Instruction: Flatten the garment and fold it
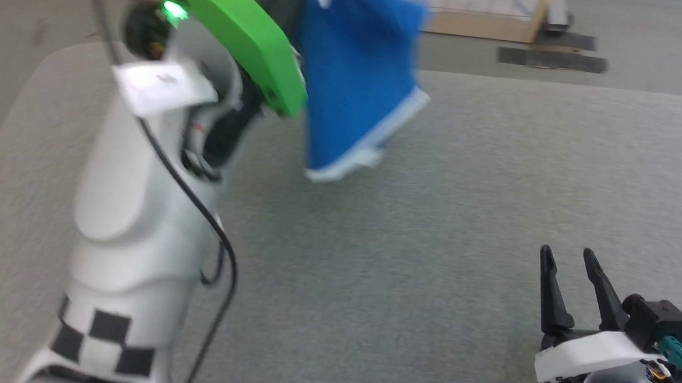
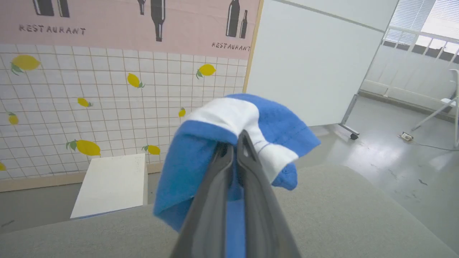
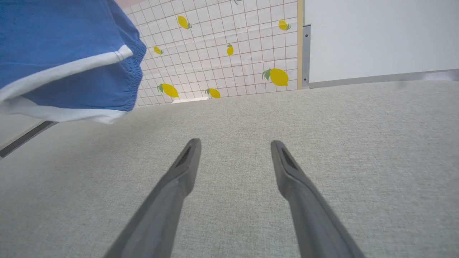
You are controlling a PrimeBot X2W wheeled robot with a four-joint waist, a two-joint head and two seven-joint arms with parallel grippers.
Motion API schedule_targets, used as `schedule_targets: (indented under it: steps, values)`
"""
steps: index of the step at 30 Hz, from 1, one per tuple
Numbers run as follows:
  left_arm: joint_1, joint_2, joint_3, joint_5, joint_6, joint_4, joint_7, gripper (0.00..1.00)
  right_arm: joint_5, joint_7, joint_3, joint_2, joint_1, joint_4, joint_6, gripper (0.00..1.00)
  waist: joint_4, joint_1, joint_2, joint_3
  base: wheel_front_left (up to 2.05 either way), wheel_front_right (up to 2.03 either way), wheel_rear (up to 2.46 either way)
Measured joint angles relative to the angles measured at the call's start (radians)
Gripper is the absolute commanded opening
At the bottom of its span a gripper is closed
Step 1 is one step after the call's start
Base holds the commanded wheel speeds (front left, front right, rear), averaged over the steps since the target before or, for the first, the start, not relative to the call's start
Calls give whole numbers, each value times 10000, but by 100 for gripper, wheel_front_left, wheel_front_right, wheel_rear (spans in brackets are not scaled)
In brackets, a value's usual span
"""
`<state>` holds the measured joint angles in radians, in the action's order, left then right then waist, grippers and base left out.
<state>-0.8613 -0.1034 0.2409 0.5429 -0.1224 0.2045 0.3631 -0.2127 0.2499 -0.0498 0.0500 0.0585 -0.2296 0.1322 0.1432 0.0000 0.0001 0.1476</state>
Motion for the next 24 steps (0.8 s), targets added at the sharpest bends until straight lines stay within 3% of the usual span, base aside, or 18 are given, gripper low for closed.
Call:
schedule_targets:
  steps: [8, 15, 16, 17, 21, 24]
  values:
    - [2689, 199, 1390, 525, 10, 472, 1352, 0, -98, 59, -194, 4, -287, -127, 0, 100, -1242, 0, 0, -270, 0, 0, 0]
    - [4671, 343, 2552, 570, 355, 1728, 2428, 0, -280, 59, -221, 4, -417, -82, 0, 100, -1985, 0, 0, -394, 0, 0, 0]
    - [4741, 353, 2554, 600, 370, 1741, 2403, 7, -297, 59, -224, 4, -429, -82, 0, 100, -2018, 0, 0, -424, 0, 0, 0]
    - [4790, 376, 2485, 700, 428, 1685, 2230, 100, -330, 59, -245, 6, -451, -82, 0, 100, -2039, 0, 0, -465, 0, 0, 0]
    - [4718, 435, 1848, 1014, 731, 1014, 1252, 100, -351, 59, -236, 4, -598, -86, 0, 100, -1919, 0, 0, -601, 0, 0, 0]
    - [4707, 393, 742, 1331, 976, 23, -127, 100, -351, 59, -240, 4, -601, -79, 0, 100, -1696, 0, 0, -796, 0, 0, 0]
